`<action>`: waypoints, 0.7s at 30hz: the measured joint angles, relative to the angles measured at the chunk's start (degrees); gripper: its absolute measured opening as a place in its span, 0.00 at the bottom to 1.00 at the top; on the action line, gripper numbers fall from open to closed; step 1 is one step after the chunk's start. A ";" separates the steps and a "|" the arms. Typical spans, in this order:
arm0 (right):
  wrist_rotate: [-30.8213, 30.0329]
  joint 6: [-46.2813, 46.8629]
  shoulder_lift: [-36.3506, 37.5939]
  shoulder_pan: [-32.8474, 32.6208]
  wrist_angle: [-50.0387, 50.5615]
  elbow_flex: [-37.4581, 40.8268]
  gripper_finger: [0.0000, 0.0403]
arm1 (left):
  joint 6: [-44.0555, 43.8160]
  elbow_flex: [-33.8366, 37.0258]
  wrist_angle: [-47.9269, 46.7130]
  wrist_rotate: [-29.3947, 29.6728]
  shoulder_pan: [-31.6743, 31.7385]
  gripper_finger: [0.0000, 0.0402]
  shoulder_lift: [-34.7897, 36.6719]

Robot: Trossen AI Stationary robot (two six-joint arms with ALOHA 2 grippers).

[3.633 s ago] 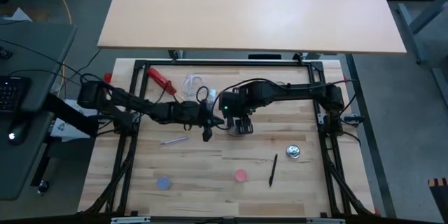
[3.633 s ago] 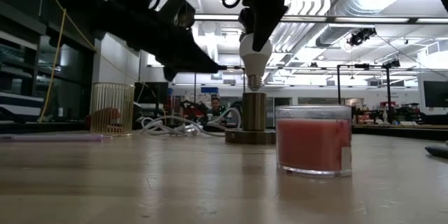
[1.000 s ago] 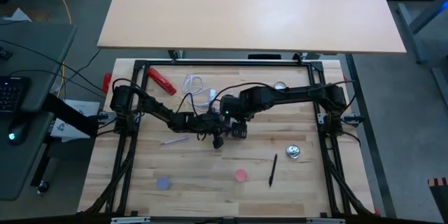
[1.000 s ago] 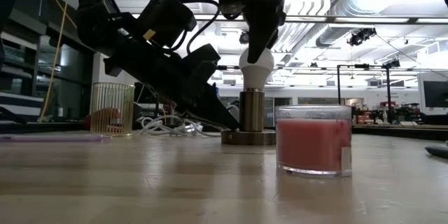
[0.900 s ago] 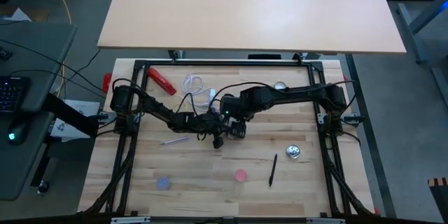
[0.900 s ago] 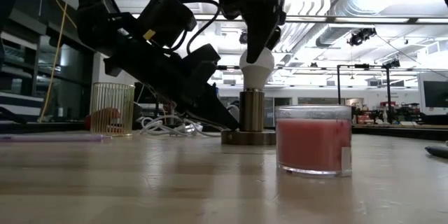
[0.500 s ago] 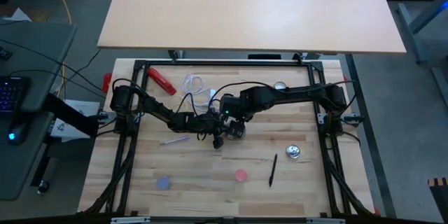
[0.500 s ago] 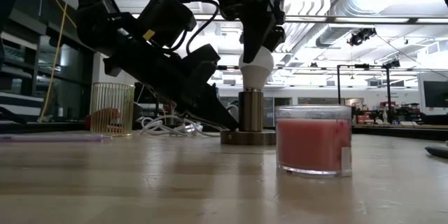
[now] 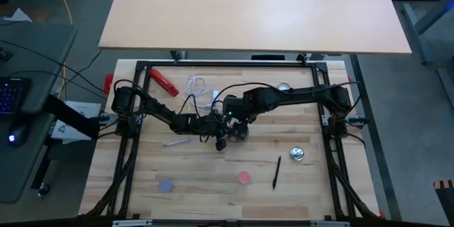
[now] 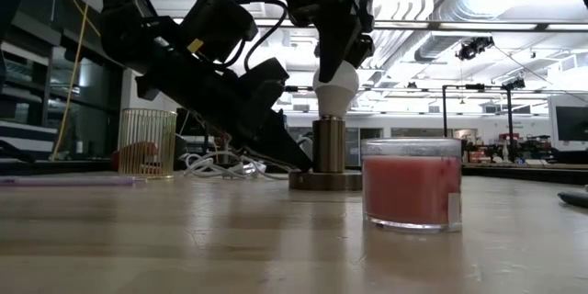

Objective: Screw lightbulb

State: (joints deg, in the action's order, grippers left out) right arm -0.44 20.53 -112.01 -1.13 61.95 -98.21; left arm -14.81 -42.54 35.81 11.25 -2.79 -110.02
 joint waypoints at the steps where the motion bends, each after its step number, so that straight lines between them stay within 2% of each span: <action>1: -0.01 0.00 0.00 0.00 0.00 0.00 0.58 | 0.00 0.00 0.00 0.02 0.00 0.00 0.00; 11: 1.75 -0.04 -0.57 -0.31 0.42 0.30 0.73 | 0.00 0.00 0.17 0.12 0.07 0.00 -0.02; 21: 0.46 -0.04 -0.37 -0.13 1.12 0.20 0.74 | 0.04 0.00 0.13 0.29 0.09 0.00 -0.02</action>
State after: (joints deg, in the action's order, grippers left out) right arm 0.02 20.49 -112.38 -1.26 63.07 -98.02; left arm -14.76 -42.54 35.94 11.54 -2.70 -110.04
